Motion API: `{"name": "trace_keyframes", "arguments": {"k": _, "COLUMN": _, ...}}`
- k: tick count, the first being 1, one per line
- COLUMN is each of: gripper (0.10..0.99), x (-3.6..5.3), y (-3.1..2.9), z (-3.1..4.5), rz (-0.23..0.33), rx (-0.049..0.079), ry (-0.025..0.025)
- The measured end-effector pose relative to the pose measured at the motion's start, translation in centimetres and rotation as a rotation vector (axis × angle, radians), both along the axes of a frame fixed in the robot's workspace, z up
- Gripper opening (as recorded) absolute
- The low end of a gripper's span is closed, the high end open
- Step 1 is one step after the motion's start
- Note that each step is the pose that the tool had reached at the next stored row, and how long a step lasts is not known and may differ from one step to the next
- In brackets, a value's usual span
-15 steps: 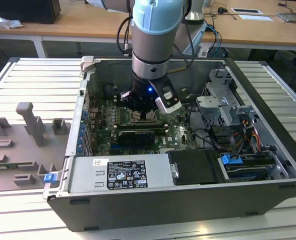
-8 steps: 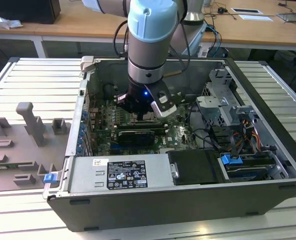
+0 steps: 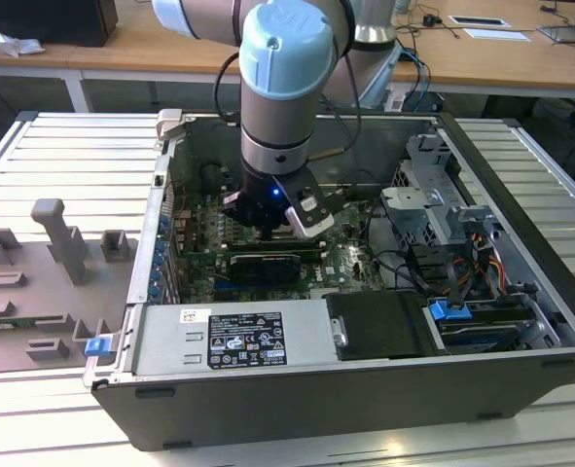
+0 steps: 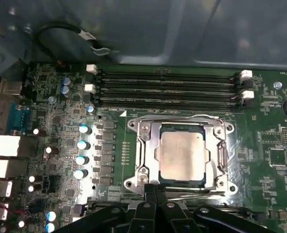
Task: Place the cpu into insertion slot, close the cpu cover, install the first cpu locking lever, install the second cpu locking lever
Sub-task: 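Install the second cpu locking lever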
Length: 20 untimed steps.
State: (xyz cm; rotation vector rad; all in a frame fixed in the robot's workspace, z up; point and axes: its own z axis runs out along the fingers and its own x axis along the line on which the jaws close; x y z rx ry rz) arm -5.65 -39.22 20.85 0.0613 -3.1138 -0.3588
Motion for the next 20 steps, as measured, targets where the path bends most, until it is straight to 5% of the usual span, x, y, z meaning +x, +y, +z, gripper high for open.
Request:
{"name": "trace_keyframes", "arguments": {"k": 3, "gripper": 0.106, "x": -0.39, "y": -0.68, "z": -0.04, "rz": 0.0, "rx": 0.015, "ry": 0.0001}}
{"name": "trace_keyframes", "arguments": {"k": 5, "gripper": 0.106, "x": -1.03, "y": -1.24, "z": -0.07, "rz": 0.0, "rx": 0.043, "ry": 0.0}}
{"name": "trace_keyframes", "arguments": {"k": 9, "gripper": 0.106, "x": -1.57, "y": -1.65, "z": -0.32, "rz": 0.003, "rx": 0.075, "ry": 0.0002}}
{"name": "trace_keyframes", "arguments": {"k": 20, "gripper": 0.106, "x": -1.93, "y": -1.62, "z": -1.09, "rz": 0.004, "rx": 0.107, "ry": 0.0}}
